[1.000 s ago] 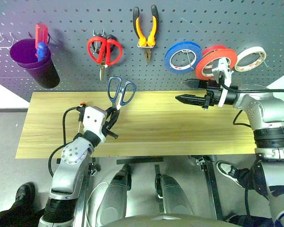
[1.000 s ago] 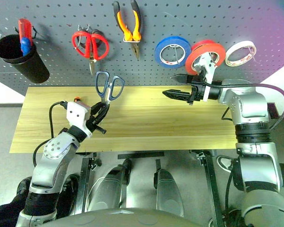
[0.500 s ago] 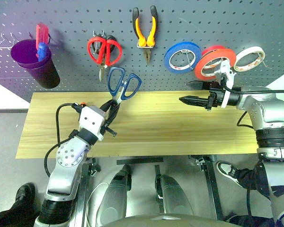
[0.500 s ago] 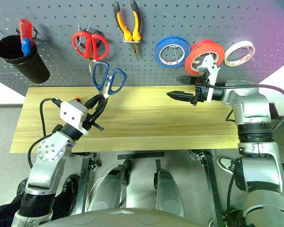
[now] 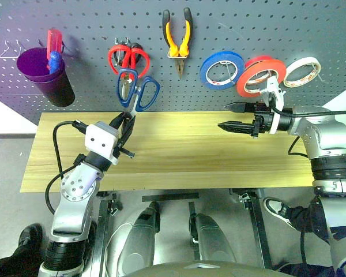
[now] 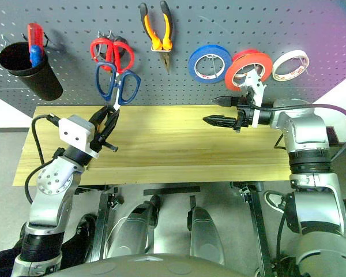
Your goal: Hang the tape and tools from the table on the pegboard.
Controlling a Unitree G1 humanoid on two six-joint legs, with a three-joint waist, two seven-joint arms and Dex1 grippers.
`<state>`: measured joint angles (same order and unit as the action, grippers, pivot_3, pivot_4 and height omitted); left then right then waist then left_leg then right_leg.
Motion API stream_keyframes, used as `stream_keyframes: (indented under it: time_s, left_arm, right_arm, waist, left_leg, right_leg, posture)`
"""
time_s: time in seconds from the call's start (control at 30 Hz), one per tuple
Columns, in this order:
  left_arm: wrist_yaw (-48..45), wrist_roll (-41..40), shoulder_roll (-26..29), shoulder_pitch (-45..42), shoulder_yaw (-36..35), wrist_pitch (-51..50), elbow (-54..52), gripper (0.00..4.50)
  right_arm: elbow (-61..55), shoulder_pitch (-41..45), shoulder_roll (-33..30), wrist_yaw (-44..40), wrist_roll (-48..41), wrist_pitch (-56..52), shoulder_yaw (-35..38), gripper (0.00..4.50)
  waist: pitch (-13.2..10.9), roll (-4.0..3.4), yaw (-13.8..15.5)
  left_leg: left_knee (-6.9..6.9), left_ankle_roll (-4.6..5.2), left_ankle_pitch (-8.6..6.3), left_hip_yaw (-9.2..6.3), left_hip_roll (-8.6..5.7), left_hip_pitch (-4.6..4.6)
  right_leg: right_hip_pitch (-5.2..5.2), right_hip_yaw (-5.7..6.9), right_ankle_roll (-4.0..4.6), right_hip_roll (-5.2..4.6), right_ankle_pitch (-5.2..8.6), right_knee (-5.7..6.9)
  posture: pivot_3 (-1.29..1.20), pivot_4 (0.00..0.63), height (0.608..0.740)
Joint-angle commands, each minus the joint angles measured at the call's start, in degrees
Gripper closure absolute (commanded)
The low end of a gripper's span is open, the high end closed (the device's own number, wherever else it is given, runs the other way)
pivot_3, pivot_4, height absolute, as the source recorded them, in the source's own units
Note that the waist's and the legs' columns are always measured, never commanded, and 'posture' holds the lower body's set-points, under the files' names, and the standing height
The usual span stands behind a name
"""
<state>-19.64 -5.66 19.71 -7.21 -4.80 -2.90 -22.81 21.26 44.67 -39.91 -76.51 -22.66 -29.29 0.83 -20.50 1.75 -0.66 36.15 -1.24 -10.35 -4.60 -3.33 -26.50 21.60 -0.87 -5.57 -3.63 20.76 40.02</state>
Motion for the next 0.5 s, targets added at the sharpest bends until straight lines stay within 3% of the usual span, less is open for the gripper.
stream_keyframes:
  time_s: [0.03, 0.5]
  left_arm:
    - [0.69, -0.18, 0.10, -0.57, -1.38, 1.89, -1.32, 3.87]
    - [2.42, 0.00, 0.21, -1.34, -2.89, 2.09, -1.21, 3.87]
  right_arm:
    - [-3.61, -0.95, -1.72, -3.01, -1.69, 0.45, 0.72, 0.00]
    - [-3.47, -0.04, -3.91, -5.92, -3.32, -1.92, 2.15, 0.00]
  waist:
    - [0.03, 0.00, 0.01]
    - [0.57, -0.05, 0.02]
  left_leg:
    - [0.00, 0.00, 0.00, 0.00, 0.00, 0.00]
    - [0.02, 0.00, 0.00, 0.00, 0.00, 0.00]
  right_leg:
    - [0.00, 0.00, 0.00, 0.00, 0.00, 0.00]
    - [0.01, 0.00, 0.00, 0.00, 0.00, 0.04]
  posture:
    - [0.02, 0.248, 0.740]
    - [0.02, 0.237, 0.740]
